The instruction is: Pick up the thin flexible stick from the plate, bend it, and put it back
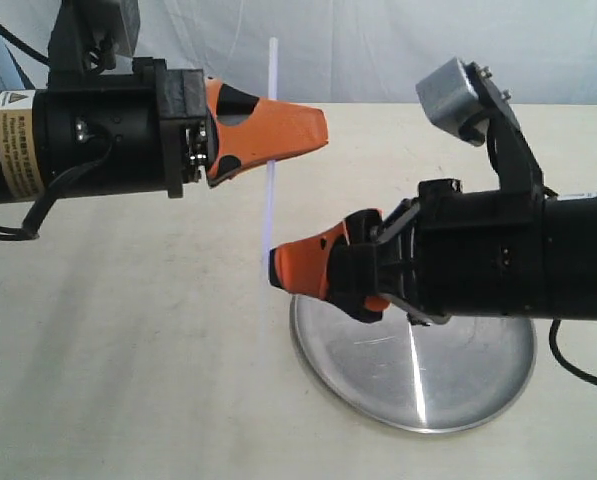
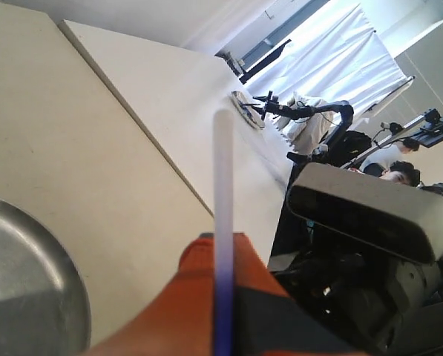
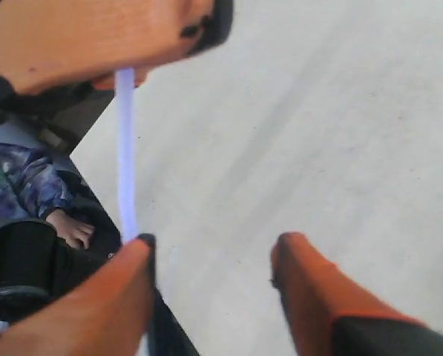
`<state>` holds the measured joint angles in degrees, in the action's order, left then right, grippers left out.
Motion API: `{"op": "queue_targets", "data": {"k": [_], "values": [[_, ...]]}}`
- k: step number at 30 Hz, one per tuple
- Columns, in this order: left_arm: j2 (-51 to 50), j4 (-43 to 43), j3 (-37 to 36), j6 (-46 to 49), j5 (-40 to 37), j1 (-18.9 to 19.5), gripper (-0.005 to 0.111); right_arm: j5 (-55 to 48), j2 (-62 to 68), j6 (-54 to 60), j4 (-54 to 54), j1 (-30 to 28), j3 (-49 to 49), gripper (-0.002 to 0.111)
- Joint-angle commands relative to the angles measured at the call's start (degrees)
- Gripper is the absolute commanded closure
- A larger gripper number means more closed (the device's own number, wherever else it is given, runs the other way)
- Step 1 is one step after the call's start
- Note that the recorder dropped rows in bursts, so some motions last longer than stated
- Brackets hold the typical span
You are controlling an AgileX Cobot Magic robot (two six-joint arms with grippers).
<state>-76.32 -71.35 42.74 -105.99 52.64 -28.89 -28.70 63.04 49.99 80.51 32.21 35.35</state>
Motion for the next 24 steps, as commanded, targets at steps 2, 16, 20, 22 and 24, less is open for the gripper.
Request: {"op": "queue_targets", "data": {"k": [2, 16, 20, 22, 24], "values": [[-0.09, 1.03, 0.07, 0.12, 0.03, -0.35, 0.107, -0.45, 1.74, 0.57, 1.03, -0.18, -0.13, 0.042], [-0.09, 0.91, 0.07, 5.89, -0.66, -2.25, 0.107, -5.96, 6.49, 1.55, 7.17, -0.18, 1.97, 0.108], [-0.09, -3.82, 0.07, 6.19, -2.19, -2.25, 0.107, -11.21, 5.92, 4.67, 7.17, -0.18, 4.01, 0.109], [-0.09, -6.91, 0.07, 6.19, -2.86, -2.25, 0.107, -11.47, 4.64, 4.67, 7.31, -0.18, 4.44, 0.109], [-0.09, -9.77, 0.07, 6.04, -3.29, -2.25, 0.107, -10.45, 2.51, 4.67, 6.94, -0.18, 4.44, 0.109]]}}
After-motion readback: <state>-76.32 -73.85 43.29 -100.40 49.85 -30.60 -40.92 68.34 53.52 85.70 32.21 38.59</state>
